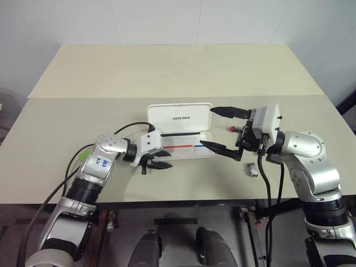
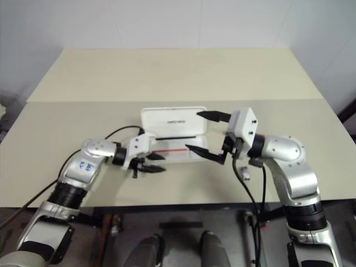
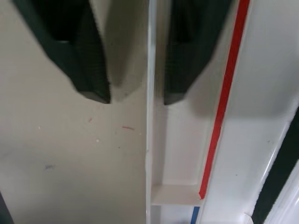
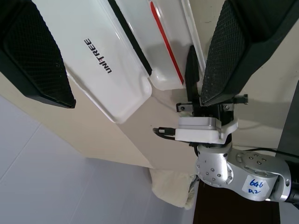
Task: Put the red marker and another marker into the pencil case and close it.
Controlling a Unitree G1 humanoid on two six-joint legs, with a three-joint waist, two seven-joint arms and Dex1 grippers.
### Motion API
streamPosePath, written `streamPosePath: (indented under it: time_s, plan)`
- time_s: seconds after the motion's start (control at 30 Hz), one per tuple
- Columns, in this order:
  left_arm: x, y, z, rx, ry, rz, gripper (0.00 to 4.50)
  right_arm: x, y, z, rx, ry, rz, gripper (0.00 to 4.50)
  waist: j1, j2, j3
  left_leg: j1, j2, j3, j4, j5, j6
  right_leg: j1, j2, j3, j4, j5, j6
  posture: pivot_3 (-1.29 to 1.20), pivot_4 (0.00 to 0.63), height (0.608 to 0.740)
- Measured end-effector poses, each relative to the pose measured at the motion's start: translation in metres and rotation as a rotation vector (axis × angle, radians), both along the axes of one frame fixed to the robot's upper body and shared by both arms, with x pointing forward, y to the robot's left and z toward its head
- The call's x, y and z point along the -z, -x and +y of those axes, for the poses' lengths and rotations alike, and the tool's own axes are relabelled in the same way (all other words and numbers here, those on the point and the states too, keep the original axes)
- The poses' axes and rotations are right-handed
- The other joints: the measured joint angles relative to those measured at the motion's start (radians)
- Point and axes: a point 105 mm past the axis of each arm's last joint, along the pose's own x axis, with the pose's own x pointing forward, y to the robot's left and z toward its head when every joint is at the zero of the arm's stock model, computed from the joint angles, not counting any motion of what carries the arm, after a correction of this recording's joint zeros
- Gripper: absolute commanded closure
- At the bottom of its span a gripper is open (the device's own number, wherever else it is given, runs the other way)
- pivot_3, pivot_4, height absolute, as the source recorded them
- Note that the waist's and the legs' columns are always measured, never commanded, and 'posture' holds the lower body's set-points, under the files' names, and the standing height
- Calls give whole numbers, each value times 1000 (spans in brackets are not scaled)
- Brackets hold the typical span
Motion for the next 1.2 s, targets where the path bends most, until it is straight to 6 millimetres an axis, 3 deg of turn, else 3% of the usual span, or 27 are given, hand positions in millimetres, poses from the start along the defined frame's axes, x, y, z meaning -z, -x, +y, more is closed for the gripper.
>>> streamPosePath:
  time_s: [0.1,0.47,0.67,0.83,1.2]
  plan:
    - [-4,9,-8,39,46,45,667,1,-1,-1,4,-1,8,0,-1,0,0,0,0,0,0,0,0,0,0,0,0,0,0,0,150,740]
    - [-19,18,-14,134,132,-39,667,6,-4,-3,11,-12,33,0,-1,0,0,0,0,0,-1,0,0,0,0,0,0,0,-1,0,150,740]
    - [-33,23,-13,185,233,-114,667,25,-16,-28,55,41,129,0,0,0,0,0,0,0,0,0,0,0,-1,0,0,0,-1,0,150,740]
    - [-56,21,18,151,271,-209,667,34,-38,-76,144,139,210,0,-7,0,0,2,0,2,-1,0,0,0,0,0,0,0,-1,0,150,740]
    - [-80,23,70,57,236,-280,667,39,-77,-103,141,362,277,0,-30,2,1,2,1,3,-2,0,0,-1,0,1,0,0,-1,0,150,740]
